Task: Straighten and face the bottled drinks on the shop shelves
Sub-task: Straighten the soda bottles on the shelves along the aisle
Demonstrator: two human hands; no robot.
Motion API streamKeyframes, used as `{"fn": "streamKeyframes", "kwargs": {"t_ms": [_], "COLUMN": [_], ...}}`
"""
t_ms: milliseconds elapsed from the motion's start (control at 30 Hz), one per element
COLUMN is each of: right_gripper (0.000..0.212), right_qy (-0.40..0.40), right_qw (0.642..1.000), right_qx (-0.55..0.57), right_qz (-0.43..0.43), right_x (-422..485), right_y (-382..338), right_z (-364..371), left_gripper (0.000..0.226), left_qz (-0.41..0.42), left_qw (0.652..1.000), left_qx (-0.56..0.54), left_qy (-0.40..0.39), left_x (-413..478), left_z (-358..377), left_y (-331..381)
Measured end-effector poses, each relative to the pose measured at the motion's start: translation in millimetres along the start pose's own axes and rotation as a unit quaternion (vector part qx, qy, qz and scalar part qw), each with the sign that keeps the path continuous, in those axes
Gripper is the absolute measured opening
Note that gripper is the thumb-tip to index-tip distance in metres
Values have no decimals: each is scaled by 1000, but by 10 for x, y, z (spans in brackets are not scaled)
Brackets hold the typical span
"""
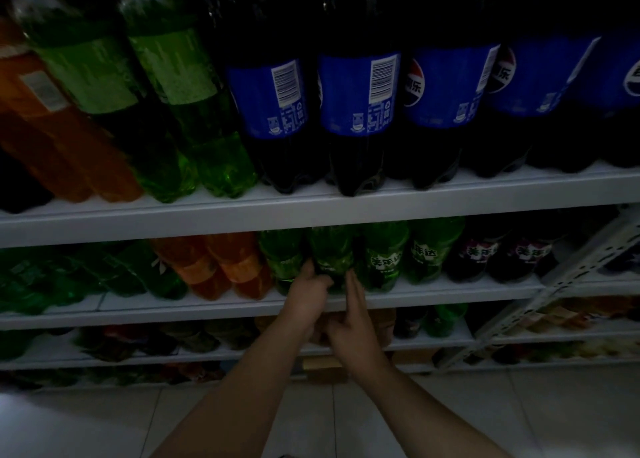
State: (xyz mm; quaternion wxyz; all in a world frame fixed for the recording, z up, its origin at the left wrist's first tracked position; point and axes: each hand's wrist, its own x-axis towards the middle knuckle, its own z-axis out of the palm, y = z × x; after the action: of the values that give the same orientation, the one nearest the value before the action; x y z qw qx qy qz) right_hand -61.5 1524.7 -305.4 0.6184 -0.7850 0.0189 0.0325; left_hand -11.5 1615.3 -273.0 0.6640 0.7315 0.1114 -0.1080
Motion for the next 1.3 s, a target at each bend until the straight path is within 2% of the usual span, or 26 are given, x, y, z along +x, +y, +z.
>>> {"fn": "streamKeyframes", "kwargs": {"t_ms": [133,267,400,500,600,833,1033,1100,1200,1300], "right_gripper": [80,79,94,92,84,93,78,83,92,92], "right_qy": [38,25,-7,2,17,-23,29,25,2,-1], "right_qw": [999,997,996,998,998,1000,999,999,999,999], "right_qx": [31,75,82,66,57,9,15,23,42,36], "right_qz": [0,-8,25,24,5,18,-11,-16,19,22], "right_x": [176,307,92,36,166,43,160,177,93,16], "right_y": [-114,-278,-125,-58,-112,-14,-128,-184,-144,-104], "right_z": [-130,-121,-73,-94,-130,-12,-154,-129,-40,6], "left_gripper": [36,44,51,44,33,42,50,50,47,43], "left_qz": [20,17,-6,-18,7,-7,32,29,13,6], "left_qw": [998,998,999,999,999,1000,999,999,999,1000], "left_qx": [-16,-47,-32,-14,7,-7,4,-7,-25,-6], "left_qy": [55,39,24,35,50,10,29,23,19,17], "left_x": [-156,-139,-6,20,-86,-35,-169,-176,-158,-136], "left_z": [41,128,60,5,46,23,34,59,35,-26], "left_y": [-74,0,158,184,97,141,79,123,197,277]}}
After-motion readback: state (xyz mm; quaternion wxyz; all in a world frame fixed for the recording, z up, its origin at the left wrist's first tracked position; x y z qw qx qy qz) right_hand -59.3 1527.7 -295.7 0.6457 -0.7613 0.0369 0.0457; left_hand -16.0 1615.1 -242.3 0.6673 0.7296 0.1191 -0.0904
